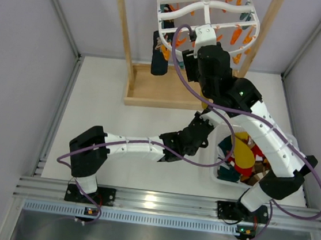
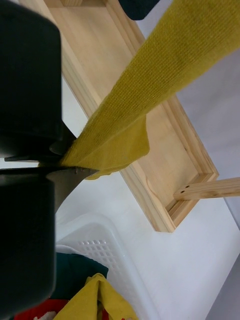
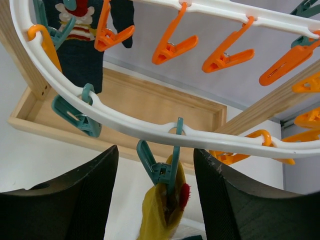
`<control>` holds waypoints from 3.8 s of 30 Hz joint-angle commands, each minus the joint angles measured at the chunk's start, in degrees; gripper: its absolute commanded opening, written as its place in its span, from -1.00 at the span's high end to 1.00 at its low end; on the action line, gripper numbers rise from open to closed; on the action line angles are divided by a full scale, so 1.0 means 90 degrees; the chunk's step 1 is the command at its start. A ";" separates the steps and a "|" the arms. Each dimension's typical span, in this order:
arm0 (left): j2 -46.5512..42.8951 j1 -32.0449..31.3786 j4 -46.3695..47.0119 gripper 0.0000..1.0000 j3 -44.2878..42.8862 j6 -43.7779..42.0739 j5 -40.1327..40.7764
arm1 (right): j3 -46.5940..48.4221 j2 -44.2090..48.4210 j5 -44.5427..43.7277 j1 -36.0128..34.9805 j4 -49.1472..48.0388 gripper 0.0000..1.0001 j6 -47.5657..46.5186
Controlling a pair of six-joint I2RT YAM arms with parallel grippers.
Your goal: Remove the socks clipped to the hanger
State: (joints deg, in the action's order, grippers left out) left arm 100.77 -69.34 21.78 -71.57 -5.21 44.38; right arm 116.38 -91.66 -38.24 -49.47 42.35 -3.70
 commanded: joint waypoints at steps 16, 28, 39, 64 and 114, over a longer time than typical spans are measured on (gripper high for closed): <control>-0.0269 -0.0079 0.0070 1.00 -0.0144 0.0042 0.0000 | 0.0048 -0.0031 -0.0048 0.0097 -0.0506 0.17 -0.0038; -0.0308 -0.0069 0.0070 1.00 0.0090 0.0208 -0.0019 | -0.0235 0.0272 0.0108 0.0097 -0.0770 0.70 0.0099; -0.1469 -0.0069 -0.0076 1.00 0.0891 0.0772 -0.0955 | -0.1122 0.1081 0.0284 0.0087 -0.0711 -0.23 0.0284; 0.0432 -0.0079 -0.1264 1.00 -0.1440 0.1702 -0.5409 | -0.3048 0.4862 -0.0624 0.0116 0.0520 -0.78 0.0754; -0.2201 0.1296 -0.3174 -0.98 0.0694 0.2541 -0.2406 | -0.4180 0.5067 -0.0390 0.0145 -0.1003 -0.86 0.1066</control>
State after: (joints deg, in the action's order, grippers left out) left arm 85.73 -64.99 -11.55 -70.54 14.76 24.88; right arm 80.34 -47.24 -42.57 -48.93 37.74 4.69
